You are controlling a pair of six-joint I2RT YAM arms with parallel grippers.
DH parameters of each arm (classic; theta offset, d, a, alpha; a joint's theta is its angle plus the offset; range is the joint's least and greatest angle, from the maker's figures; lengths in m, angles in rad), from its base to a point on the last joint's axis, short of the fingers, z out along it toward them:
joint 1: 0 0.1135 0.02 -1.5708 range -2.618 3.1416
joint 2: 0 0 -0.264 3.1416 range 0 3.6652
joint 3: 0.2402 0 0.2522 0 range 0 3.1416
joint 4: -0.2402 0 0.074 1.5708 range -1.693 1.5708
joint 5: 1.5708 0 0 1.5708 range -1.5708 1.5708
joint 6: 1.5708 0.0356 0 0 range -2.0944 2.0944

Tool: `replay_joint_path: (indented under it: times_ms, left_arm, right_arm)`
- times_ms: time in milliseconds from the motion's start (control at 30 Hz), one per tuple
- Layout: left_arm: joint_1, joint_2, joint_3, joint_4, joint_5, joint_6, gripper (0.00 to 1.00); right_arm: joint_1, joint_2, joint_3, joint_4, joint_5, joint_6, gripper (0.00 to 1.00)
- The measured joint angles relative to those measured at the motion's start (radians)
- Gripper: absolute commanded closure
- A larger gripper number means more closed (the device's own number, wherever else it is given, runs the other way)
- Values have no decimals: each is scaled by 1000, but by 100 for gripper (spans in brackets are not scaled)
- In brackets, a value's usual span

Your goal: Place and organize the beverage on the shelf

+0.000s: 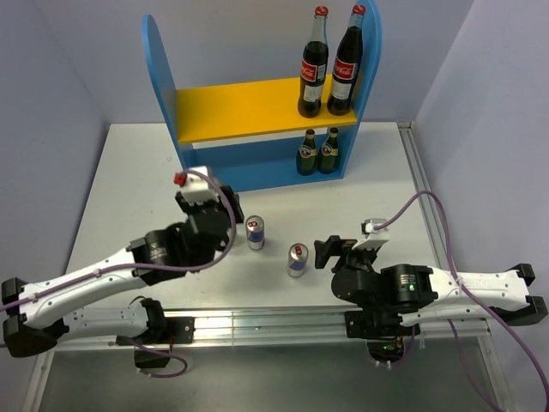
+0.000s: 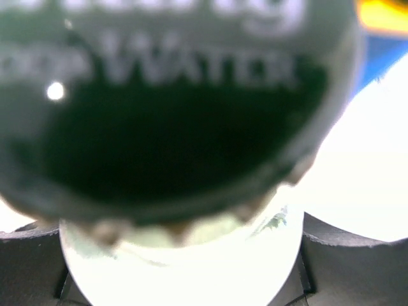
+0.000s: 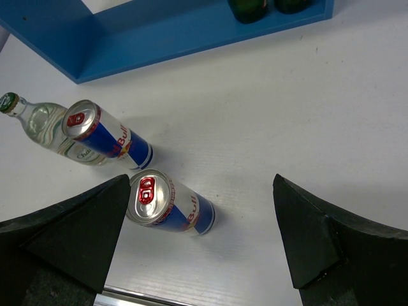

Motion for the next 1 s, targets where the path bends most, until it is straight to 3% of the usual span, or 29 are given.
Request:
replay_joint_path:
  times_ms: [233, 467, 733, 1000]
  left_arm:
    - [288, 89, 253, 101, 138, 292, 100]
    - [494, 269, 444, 152, 298, 405, 100]
    - [633, 447, 504, 159, 430, 442, 100]
    - [686, 577, 585, 177, 460, 465, 100]
  right_arm:
    - [0, -11, 0, -3, 10, 2, 0]
    - [0, -33, 0, -17, 11, 21, 0]
    - [0, -65, 0, -21, 11, 24, 0]
    - [0, -68, -7, -21, 11, 25, 0]
